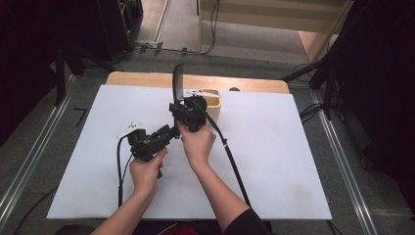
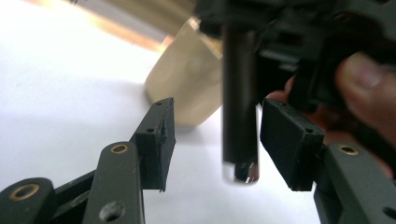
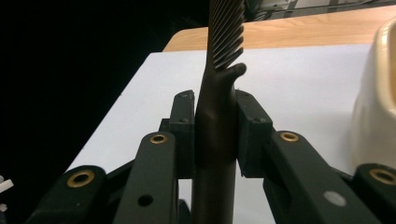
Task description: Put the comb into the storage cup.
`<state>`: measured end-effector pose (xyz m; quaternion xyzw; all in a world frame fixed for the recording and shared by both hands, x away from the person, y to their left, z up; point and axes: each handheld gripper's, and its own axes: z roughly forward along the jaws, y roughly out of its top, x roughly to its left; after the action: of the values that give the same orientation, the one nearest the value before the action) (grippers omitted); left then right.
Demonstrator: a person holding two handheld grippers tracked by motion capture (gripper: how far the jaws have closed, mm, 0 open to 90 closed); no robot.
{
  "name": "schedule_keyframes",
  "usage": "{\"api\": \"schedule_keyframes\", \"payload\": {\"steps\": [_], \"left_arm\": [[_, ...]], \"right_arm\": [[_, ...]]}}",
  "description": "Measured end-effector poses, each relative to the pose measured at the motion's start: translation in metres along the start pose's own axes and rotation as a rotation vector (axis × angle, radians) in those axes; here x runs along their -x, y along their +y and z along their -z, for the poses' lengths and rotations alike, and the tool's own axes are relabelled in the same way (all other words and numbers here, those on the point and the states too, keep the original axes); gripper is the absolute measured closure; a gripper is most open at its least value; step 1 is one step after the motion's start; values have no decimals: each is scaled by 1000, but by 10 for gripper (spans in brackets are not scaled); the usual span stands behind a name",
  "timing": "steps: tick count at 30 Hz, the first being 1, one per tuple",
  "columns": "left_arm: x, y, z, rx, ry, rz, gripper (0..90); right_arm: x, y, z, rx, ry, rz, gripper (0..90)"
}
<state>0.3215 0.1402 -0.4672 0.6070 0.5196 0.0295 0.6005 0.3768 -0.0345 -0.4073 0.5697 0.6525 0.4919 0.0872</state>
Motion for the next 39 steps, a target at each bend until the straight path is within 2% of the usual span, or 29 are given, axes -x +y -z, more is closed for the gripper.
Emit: {"api": "schedule_keyframes", "payload": {"steps": [3, 8, 13, 15, 16, 23, 25, 27, 31, 33, 36, 39], "left_arm": [[5, 2, 0, -39, 4, -29, 460], [9, 5, -1, -126, -6, -31, 447], [13, 7, -3, -220, -46, -49, 411], [16, 7, -3, -251, -43, -85, 405], [18, 8, -3, -264, -43, -95, 395], [20, 13, 4, -353, -41, -192, 371], [18, 14, 5, -394, -47, -202, 359], [15, 15, 8, -414, -52, -217, 359], [10, 15, 13, -463, -46, -243, 344], [7, 15, 15, -466, -45, -259, 344], [5, 15, 17, -500, -51, -273, 344], [4, 13, 19, -506, -55, -290, 344]], "right_arm": [[4, 0, 0, 5, -22, 15, 699], [11, -1, 0, 7, -46, 33, 700], [14, -1, 2, 21, -56, 46, 699], [15, -2, 2, 17, -31, 44, 699], [15, -2, 2, 20, -46, 57, 699], [16, -2, 4, 34, -40, 70, 699], [16, -3, 5, 45, -40, 77, 699], [16, -3, 5, 57, -9, 92, 699], [15, -4, 7, 76, -17, 109, 700], [16, -4, 8, 81, -21, 110, 700], [18, -4, 9, 89, -21, 116, 700], [19, -4, 11, 98, -26, 120, 700]]}}
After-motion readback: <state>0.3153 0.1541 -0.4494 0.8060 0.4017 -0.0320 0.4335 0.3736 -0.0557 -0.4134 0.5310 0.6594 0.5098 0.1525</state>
